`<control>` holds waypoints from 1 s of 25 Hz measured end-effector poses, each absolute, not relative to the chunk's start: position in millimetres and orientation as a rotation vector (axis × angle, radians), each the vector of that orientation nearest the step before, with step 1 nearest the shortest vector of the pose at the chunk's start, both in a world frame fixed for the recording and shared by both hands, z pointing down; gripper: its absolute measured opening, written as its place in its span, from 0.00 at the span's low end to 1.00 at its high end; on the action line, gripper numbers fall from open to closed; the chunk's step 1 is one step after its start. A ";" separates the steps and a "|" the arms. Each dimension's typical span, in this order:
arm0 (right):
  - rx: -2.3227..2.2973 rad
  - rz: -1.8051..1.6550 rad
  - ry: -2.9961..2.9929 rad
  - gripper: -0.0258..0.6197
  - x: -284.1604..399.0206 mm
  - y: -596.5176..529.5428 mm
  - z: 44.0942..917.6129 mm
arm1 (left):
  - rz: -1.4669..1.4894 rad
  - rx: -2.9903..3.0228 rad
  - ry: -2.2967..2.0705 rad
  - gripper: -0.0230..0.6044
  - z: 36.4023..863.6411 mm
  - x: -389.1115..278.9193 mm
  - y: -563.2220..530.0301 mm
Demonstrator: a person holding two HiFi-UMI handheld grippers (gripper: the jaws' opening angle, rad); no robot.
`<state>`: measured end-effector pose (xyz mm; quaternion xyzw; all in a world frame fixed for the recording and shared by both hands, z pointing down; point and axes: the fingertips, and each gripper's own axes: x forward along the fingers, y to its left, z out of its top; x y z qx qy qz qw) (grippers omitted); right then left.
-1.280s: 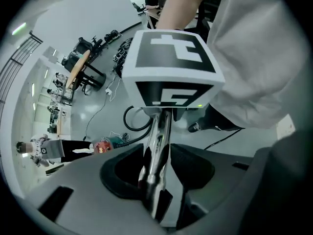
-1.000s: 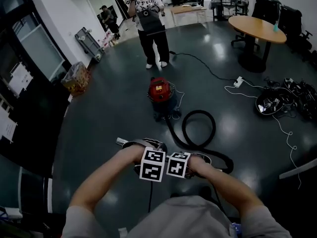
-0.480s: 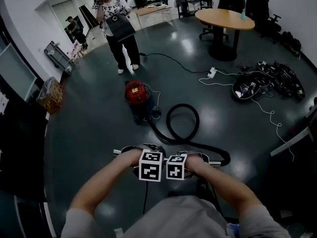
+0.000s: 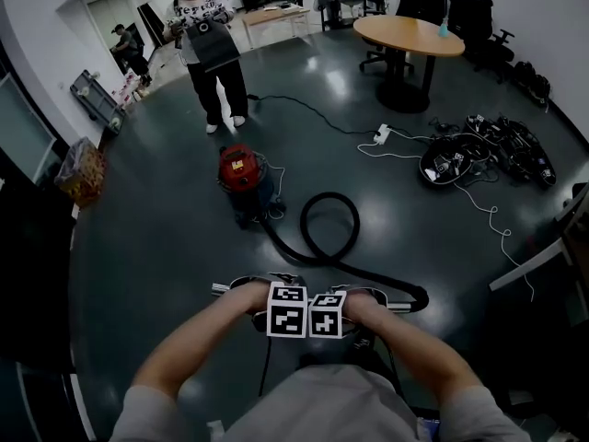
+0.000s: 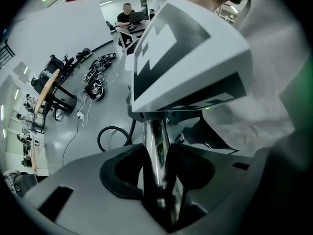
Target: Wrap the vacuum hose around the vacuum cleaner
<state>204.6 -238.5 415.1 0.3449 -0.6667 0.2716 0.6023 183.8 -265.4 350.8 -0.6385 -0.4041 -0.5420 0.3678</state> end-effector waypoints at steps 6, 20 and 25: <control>0.737 0.648 -1.614 0.16 226.7 -211.9 422.3 | -1.435 -1.684 -1.064 0.32 356.4 210.3 -239.1; 1.040 0.416 -1.714 0.36 330.6 -174.7 420.4 | -1.630 -1.817 -1.046 0.32 372.5 282.2 -197.5; 1.178 0.325 -1.644 0.36 374.9 -150.8 409.9 | -1.660 -1.846 -1.018 0.32 373.7 310.0 -196.5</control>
